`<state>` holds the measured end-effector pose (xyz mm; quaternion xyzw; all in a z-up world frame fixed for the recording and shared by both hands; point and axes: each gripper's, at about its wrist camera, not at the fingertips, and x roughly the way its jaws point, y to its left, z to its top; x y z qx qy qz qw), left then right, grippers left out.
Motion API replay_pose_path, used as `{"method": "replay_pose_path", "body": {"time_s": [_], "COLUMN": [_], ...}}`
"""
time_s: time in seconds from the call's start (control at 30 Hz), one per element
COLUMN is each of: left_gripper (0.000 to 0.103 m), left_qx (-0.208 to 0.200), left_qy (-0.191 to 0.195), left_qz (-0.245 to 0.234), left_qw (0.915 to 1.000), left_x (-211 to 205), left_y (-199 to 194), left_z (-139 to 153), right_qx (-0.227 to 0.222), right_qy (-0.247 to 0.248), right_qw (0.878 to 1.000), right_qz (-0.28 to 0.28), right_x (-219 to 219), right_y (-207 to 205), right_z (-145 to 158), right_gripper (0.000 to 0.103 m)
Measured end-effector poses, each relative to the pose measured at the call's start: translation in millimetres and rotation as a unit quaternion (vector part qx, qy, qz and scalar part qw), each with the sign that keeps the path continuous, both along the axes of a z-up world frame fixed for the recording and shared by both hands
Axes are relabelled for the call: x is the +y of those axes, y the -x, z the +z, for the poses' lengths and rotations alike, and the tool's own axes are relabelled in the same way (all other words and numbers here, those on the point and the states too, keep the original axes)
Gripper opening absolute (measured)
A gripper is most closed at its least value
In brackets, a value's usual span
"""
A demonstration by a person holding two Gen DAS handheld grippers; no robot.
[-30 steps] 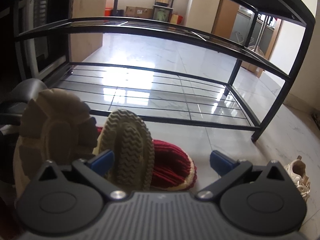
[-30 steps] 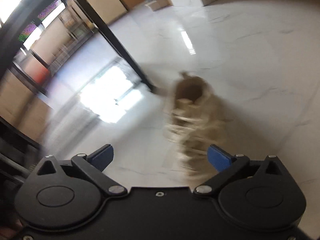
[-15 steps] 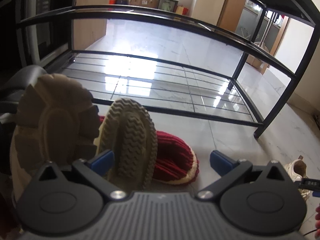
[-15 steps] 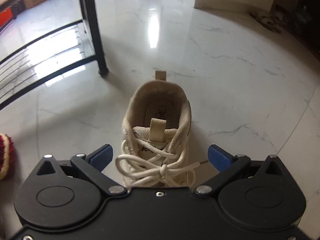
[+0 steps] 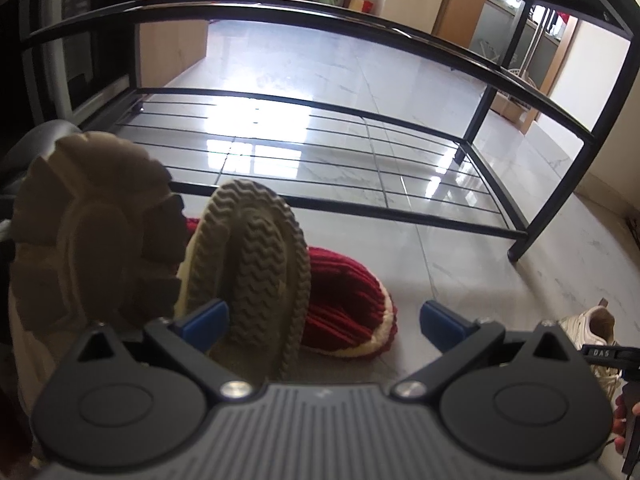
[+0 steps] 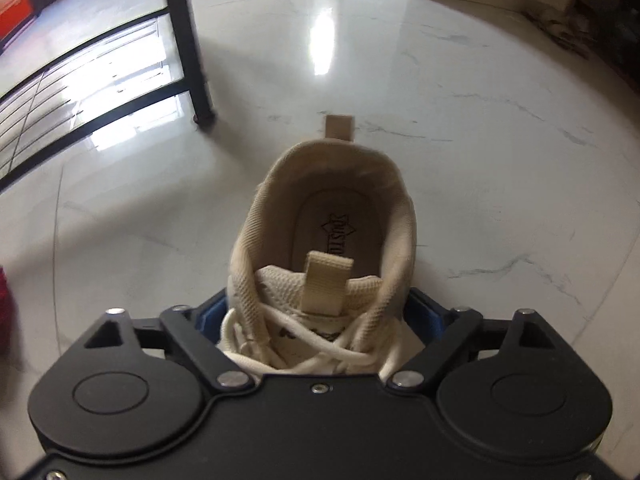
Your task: Organize scattered shoes
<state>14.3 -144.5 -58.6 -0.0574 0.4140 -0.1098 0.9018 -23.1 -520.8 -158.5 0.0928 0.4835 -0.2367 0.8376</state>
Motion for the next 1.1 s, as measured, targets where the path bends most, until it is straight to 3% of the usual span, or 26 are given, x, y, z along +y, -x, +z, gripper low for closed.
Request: {"method": "replay_pose_path", "body": {"time_s": [0.2, 0.33, 0.4, 0.93, 1.0, 1.07, 1.1], "left_gripper": [0.102, 0.102, 0.102, 0.102, 0.102, 0.102, 0.102], "left_qx": [0.009, 0.012, 0.013, 0.020, 0.018, 0.018, 0.018], "left_qy": [0.000, 0.000, 0.000, 0.001, 0.002, 0.002, 0.002], "left_qz": [-0.002, -0.002, -0.002, -0.001, 0.000, 0.002, 0.003], "left_qw": [1.0000, 0.9999, 0.9999, 0.9998, 0.9998, 0.9998, 0.9998], "left_x": [-0.7, -0.9, -1.1, -1.3, -1.0, -0.2, 0.1], "left_y": [-2.0, -2.7, -3.1, -3.7, -3.3, -4.4, -4.2], "left_z": [-3.1, -3.0, -3.3, -5.6, -5.2, -5.1, -4.9], "right_qx": [0.009, 0.021, 0.022, 0.003, 0.006, 0.004, -0.001], "right_qy": [0.020, 0.046, 0.044, 0.048, 0.048, 0.037, 0.034], "right_qw": [0.995, 0.985, 0.984, 0.987, 0.987, 0.990, 0.990], "right_qz": [0.094, 0.165, 0.173, 0.155, 0.151, 0.139, 0.135], "right_x": [14.3, 34.3, 36.1, 34.2, 34.4, 33.5, 33.9], "right_y": [0.9, 0.3, -3.3, -29.5, -30.7, -28.9, -27.1], "right_z": [0.6, 3.2, 3.2, -0.9, -1.0, 1.1, 2.9], "right_gripper": [0.084, 0.083, 0.083, 0.080, 0.082, 0.097, 0.097]}}
